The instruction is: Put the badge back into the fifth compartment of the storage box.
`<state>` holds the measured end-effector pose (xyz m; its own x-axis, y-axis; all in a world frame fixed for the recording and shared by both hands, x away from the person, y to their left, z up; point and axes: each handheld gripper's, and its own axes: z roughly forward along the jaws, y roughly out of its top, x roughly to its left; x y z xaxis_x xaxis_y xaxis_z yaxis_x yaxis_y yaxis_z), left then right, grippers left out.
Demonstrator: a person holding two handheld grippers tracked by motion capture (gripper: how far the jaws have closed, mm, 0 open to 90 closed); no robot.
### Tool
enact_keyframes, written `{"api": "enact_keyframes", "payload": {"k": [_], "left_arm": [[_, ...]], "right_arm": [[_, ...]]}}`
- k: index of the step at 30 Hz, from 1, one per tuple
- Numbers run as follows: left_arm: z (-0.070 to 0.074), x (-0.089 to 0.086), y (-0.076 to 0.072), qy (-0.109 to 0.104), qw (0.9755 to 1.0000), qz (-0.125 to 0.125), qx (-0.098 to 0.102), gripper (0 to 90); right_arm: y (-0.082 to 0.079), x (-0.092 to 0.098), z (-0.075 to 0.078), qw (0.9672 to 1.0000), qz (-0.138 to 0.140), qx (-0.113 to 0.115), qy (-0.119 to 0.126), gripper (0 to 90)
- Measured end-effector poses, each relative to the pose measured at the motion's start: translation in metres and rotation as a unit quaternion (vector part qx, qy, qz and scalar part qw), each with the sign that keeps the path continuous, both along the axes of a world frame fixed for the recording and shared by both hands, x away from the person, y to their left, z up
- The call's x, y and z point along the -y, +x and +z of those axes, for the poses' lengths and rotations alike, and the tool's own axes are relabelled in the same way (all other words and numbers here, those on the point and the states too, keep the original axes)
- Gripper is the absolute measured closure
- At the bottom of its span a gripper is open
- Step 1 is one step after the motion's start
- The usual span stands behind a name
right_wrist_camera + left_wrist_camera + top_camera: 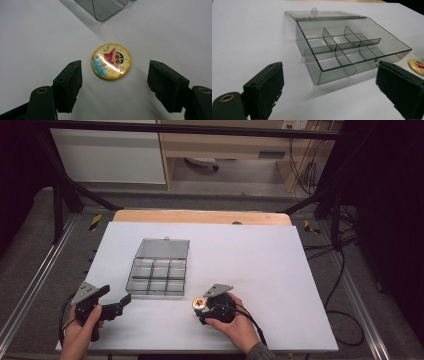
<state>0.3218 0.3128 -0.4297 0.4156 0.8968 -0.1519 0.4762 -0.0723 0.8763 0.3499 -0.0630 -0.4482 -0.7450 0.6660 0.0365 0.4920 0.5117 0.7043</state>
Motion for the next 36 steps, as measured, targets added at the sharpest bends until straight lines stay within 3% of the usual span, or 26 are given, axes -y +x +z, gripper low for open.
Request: {"api": "enact_keyframes", "payload": {"k": [8, 19, 36], "left_arm": [[0.000, 0.000, 0.000, 0.001, 1.0000, -0.001, 0.000, 8.1], [0.000, 0.000, 0.000, 0.003, 1.0000, -0.002, 0.001, 8.3], [0.000, 0.000, 0.000, 0.004, 1.0000, -0.002, 0.002, 8.3]], "right_arm": [[0.005, -0.012, 0.000, 0.9999, 0.008, 0.011, -0.007, 39.6], [0.009, -0.018, -0.003, 0.9997, 0.012, 0.015, -0.015, 43.6], [0.010, -0.015, -0.005, 0.9998, 0.014, 0.017, -0.001, 47.0]]}}
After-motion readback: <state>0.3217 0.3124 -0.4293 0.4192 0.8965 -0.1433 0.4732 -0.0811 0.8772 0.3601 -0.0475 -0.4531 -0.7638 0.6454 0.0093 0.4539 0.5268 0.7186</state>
